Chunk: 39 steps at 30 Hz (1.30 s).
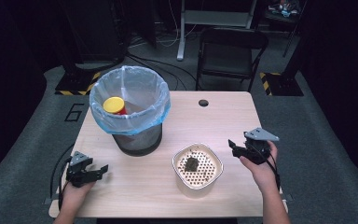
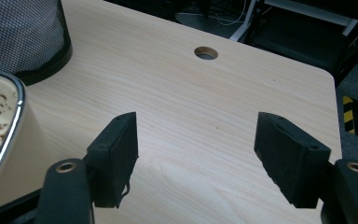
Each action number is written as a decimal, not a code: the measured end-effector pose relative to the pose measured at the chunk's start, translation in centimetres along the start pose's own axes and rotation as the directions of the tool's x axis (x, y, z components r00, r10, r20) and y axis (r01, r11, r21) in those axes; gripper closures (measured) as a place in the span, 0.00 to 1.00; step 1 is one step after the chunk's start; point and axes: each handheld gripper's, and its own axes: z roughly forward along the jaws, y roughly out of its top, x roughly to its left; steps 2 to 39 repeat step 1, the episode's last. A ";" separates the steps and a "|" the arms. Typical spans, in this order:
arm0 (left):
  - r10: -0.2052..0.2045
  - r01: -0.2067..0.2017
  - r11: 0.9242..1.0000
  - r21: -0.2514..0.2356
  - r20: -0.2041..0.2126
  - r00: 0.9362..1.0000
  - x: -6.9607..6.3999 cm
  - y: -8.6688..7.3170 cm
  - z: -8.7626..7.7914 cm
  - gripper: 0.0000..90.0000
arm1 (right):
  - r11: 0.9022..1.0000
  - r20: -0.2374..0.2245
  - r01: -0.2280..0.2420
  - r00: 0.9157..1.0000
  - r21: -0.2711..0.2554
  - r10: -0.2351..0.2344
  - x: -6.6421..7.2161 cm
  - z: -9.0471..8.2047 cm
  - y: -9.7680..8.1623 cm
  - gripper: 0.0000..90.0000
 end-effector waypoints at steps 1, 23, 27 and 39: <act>-0.006 0.006 1.000 0.005 -0.007 1.000 0.0 0.0 0.1 0.21 | 1.000 0.003 -0.004 1.000 0.003 0.004 -0.1 0.1 -0.1 0.33; -0.006 0.006 1.000 0.005 -0.007 1.000 0.0 0.0 0.1 0.21 | 1.000 0.003 -0.004 1.000 0.003 0.004 -0.1 0.1 -0.1 0.33; -0.006 0.006 1.000 0.005 -0.007 1.000 0.0 0.0 0.1 0.21 | 1.000 0.003 -0.004 1.000 0.003 0.004 -0.1 0.1 -0.1 0.33; -0.006 0.006 1.000 0.005 -0.007 1.000 0.0 0.0 0.1 0.21 | 1.000 0.003 -0.004 1.000 0.003 0.004 -0.1 0.1 -0.1 0.33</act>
